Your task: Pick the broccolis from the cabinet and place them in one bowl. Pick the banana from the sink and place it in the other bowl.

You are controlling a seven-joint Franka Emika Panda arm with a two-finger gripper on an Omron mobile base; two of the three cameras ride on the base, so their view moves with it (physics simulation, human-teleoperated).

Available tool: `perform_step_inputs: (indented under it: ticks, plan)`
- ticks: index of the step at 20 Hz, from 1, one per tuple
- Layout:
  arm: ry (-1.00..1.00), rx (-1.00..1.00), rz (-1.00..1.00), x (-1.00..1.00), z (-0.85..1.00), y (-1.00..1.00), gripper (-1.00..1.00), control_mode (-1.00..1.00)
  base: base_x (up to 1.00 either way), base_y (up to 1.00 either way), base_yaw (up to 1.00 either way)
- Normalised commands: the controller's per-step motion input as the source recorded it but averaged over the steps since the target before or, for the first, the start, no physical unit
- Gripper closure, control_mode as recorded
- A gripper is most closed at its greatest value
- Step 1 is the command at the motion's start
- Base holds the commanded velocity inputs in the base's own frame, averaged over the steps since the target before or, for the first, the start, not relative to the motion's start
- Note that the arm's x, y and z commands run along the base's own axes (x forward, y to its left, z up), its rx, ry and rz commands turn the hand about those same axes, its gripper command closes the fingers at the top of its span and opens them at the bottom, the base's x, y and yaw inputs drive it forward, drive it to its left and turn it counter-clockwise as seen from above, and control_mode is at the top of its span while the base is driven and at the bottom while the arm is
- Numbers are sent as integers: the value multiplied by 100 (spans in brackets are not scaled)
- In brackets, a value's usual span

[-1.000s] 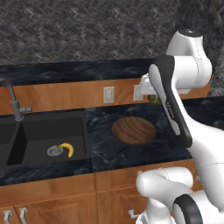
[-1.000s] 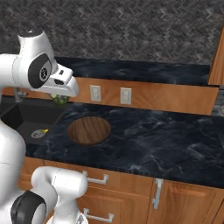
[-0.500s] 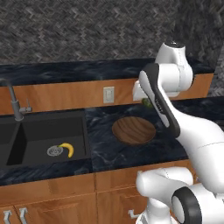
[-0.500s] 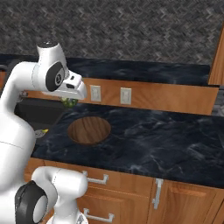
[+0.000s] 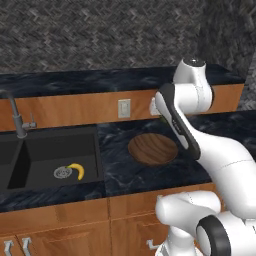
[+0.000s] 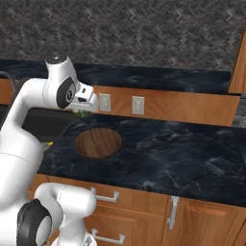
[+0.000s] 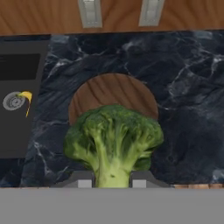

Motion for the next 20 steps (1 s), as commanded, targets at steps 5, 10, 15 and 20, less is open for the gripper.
perform_step_inputs:
  ticks: [5,10,15,20]
  plan:
    - [-13,0,0,6,-45,0,100,-100,0,0,0]
    - [5,0,0,11,-50,-3,100,-100,0,0,0]
    - [5,-2,0,17,-20,-9,100,-100,0,0,0]
    - [6,-1,0,28,-20,-13,100,-100,0,0,0]
